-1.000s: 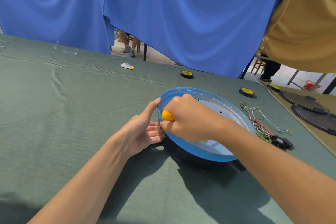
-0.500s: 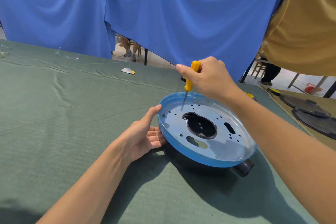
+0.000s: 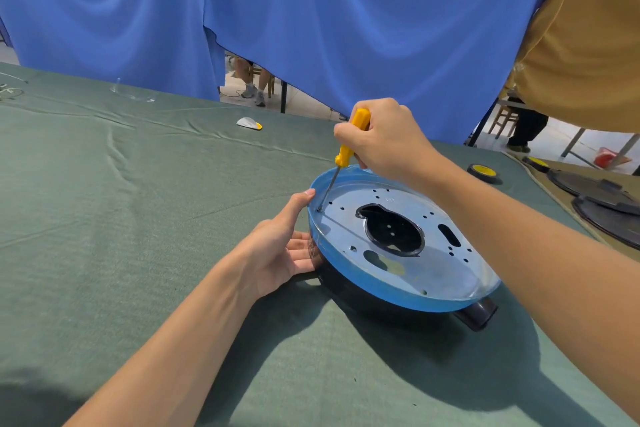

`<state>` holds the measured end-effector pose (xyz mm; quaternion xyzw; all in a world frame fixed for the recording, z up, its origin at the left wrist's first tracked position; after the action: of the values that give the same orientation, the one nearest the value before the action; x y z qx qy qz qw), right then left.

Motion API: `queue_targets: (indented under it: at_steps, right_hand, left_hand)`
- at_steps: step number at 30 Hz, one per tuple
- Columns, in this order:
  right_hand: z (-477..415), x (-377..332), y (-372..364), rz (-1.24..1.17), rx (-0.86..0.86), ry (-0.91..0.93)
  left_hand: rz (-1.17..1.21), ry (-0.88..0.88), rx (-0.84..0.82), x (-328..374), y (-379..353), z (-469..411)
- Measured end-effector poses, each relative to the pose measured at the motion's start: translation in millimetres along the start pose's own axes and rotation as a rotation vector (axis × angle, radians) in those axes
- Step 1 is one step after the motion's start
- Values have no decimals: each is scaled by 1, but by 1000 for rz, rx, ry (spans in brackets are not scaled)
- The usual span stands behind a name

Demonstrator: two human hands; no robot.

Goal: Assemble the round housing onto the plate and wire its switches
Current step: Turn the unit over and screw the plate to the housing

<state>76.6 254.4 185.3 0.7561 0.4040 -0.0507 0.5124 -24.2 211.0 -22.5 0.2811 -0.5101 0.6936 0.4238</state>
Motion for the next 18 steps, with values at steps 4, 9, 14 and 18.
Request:
queue_targets:
  at_steps: [4,9,14,18]
  right_hand:
    - [-4,0,-5,50,-123,-27]
    - [-6,-8,-12,96,-308,-27]
    - [-2,-13,-17,53,-376,-68]
    - [5,-16,-15,-5,-319,-58]
  left_hand:
    - [-14,-9,9,2,-1,2]
    - [-14,-18,12,3,-2,6]
    - [-136,-46,50,8,-3,11]
    - [-364,26,38,13,6,16]
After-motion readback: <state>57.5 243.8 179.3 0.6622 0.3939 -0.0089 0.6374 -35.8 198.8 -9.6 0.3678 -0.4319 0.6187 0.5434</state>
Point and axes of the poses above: each hand's wrist, its own z-axis away from the middle knuckle, its own y-axis out of the back of the hand, x = y × z, the point moved 9 cm from there along -z, towards the middle knuckle, and after that the axes turned 3 degrees about -y, right-handed, at the moved point
